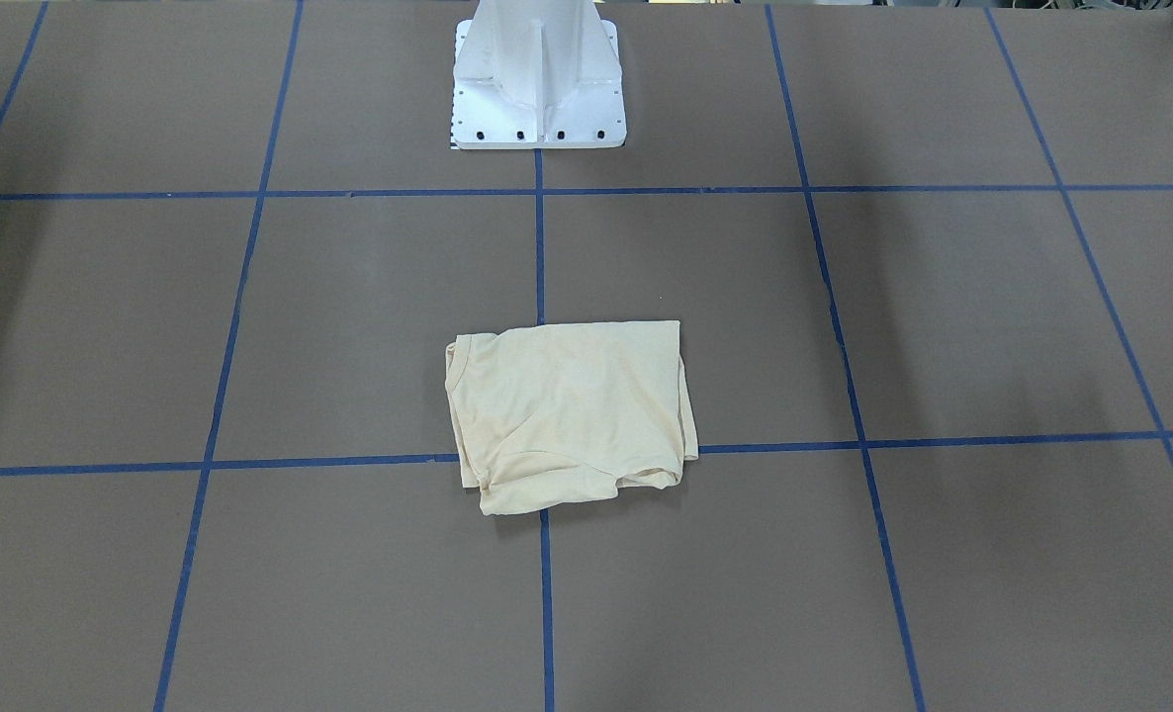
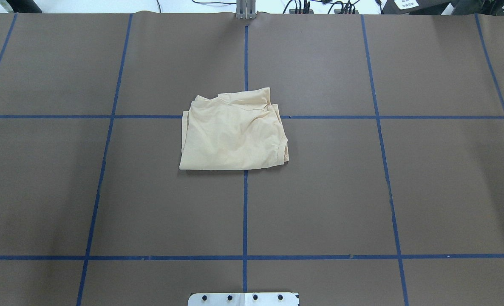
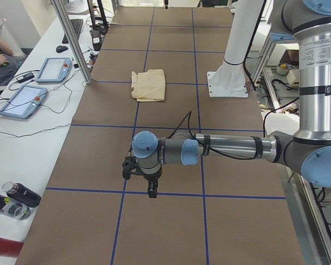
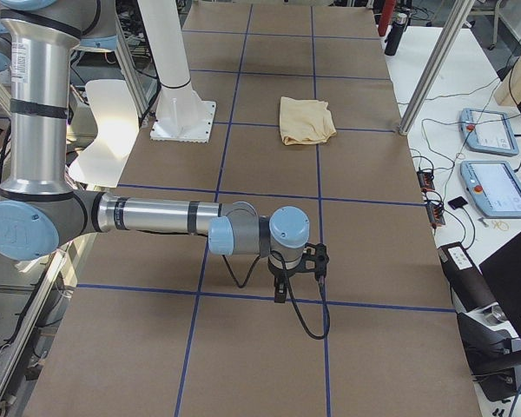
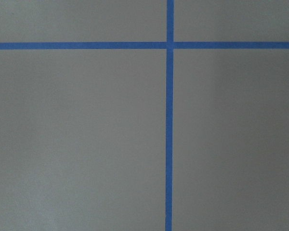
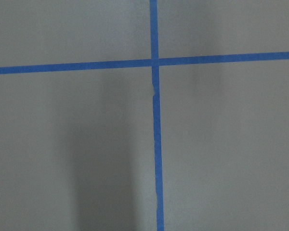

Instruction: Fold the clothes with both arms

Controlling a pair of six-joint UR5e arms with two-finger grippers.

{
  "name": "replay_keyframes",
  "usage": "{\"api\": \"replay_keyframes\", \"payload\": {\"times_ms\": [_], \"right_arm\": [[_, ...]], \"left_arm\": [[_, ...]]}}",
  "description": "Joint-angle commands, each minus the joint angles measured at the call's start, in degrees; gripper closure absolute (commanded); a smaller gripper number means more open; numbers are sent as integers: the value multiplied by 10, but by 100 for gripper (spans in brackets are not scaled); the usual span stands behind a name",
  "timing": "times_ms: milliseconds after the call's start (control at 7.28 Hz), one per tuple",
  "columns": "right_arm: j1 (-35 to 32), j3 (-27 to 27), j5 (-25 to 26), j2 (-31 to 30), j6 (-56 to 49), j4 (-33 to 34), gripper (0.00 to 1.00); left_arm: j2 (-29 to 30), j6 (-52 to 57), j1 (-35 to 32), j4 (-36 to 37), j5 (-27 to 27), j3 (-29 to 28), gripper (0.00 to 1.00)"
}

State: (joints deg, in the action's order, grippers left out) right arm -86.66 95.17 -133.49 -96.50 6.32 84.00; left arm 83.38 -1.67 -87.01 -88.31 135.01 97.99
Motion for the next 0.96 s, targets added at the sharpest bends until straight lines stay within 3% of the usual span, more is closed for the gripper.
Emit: {"api": "replay_keyframes", "payload": {"times_ms": [0, 825], "right_arm": [[3, 0, 26, 0, 0, -13, 0], [3, -1, 20, -1, 1, -13, 0]], "left_arm": [[-1, 0, 0, 0, 0, 0, 0], [-1, 1, 0, -3, 0, -6, 0]]}}
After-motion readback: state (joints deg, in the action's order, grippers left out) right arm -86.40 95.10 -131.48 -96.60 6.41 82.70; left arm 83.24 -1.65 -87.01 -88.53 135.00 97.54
